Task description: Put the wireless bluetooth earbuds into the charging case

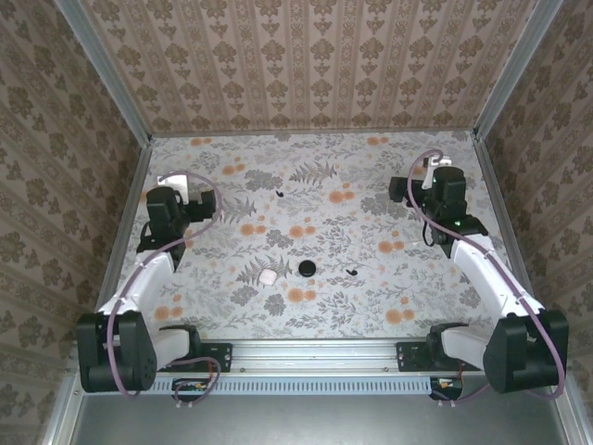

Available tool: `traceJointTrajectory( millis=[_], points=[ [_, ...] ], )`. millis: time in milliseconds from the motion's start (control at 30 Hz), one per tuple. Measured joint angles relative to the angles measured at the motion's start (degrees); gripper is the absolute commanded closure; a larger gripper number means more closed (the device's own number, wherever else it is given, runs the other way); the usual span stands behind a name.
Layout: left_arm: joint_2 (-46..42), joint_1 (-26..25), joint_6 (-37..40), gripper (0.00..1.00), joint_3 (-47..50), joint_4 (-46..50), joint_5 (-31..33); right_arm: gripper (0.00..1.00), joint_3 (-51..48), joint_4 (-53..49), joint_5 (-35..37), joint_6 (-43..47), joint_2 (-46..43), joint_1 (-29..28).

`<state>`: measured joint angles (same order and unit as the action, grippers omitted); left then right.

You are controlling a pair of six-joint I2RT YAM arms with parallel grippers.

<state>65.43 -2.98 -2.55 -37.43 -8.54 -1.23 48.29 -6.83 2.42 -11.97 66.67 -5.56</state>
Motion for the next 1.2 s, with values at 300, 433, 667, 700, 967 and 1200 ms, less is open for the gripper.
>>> traceJointTrajectory(
  millis=[300, 433, 667, 700, 967, 1200],
  points=[
    [0.17, -28.68, -0.87, 0.0, -2.23, 19.87, -2.6, 0.0, -0.59, -18.82, -2.89, -8.13, 1.95, -17.44],
    [2.21, -37.66, -2.05, 0.0, -2.23, 23.41, -1.51, 0.0, -0.59, -20.65, -3.08, -11.23, 6.19, -25.03],
    [-0.15, -34.99, -11.06, 0.0, -2.25, 27.47, 1.97, 0.0, 7.43, -26.05, -1.44, -11.82, 19.56, -35.6],
    [-1.66, -32.72, -12.9, 0.0, -2.25, 28.17, 2.32, 0.01, 9.31, -26.84, -1.01, -11.61, 21.59, -36.89],
    [-11.04, -18.38, -23.06, 0.0, -1.49, 33.53, 3.39, 0.02, 20.61, -31.26, 0.17, -9.05, 33.86, -43.52],
    [-12.13, -17.11, -26.97, 0.0, 1.86, 35.36, 2.4, 0.04, 25.62, -34.58, 0.44, -7.67, 40.54, -44.96]
  ],
)
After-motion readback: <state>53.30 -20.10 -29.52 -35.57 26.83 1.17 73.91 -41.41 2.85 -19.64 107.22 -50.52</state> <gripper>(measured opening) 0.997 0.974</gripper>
